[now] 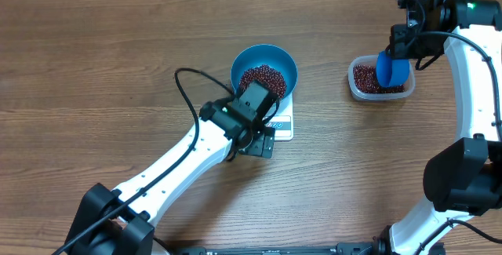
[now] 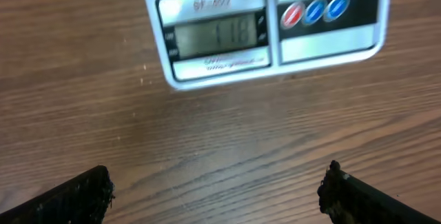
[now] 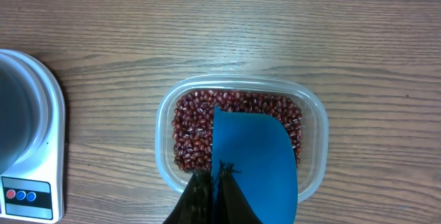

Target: Scoop item into bowl and weigh 150g on scale

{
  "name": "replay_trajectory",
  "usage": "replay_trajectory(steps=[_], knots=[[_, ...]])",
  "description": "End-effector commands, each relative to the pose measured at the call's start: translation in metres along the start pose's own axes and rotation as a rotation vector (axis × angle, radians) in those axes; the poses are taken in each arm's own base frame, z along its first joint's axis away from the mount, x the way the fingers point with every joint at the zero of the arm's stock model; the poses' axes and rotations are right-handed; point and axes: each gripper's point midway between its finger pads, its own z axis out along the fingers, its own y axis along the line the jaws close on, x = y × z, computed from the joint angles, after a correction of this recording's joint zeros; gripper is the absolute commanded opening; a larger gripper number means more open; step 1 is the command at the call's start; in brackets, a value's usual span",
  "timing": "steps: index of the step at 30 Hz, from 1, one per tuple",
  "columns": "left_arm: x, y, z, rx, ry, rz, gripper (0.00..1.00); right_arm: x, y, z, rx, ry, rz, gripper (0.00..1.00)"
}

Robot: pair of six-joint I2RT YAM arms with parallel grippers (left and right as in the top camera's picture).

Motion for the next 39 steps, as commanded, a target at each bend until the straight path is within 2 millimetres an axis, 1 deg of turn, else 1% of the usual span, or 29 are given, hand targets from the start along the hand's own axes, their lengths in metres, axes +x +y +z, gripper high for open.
replay_trajectory(steps=[1, 4, 6, 13, 20, 22, 27, 30, 35, 39], knots=[[0.004, 0.002, 0.010, -0.006, -0.005, 0.002, 1.00, -0.003, -0.001, -0.012, 0.016, -0.031, -0.002, 0.04], [0.003, -0.004, 0.008, 0.026, -0.006, 0.089, 1.00, -0.003, -0.001, -0.012, 0.016, -0.033, -0.002, 0.04], [0.002, -0.002, 0.008, 0.019, -0.013, 0.112, 0.99, -0.005, -0.002, -0.012, 0.017, -0.039, -0.003, 0.04], [-0.002, 0.003, 0.009, 0.011, -0.018, 0.086, 1.00, -0.013, -0.003, -0.013, 0.022, -0.070, -0.007, 0.04], [-0.002, 0.004, 0.009, 0.010, -0.018, 0.085, 1.00, -0.002, -0.001, -0.012, 0.015, -0.026, -0.001, 0.04], [-0.002, 0.004, 0.009, 0.010, -0.018, 0.085, 0.99, -0.001, -0.001, -0.012, 0.016, -0.024, -0.002, 0.04], [-0.002, 0.004, 0.009, 0.010, -0.019, 0.086, 1.00, 0.000, -0.013, -0.012, 0.082, -0.014, -0.005, 0.04], [-0.008, 0.002, 0.009, 0.017, -0.043, 0.107, 0.99, 0.001, -0.012, -0.012, 0.080, -0.013, -0.007, 0.04], [-0.018, 0.005, 0.003, 0.060, -0.042, 0.046, 1.00, 0.000, -0.012, -0.012, 0.080, -0.014, -0.008, 0.04], [-0.022, 0.008, 0.003, 0.065, -0.049, 0.032, 0.99, 0.000, -0.012, -0.012, 0.081, -0.015, -0.008, 0.04]])
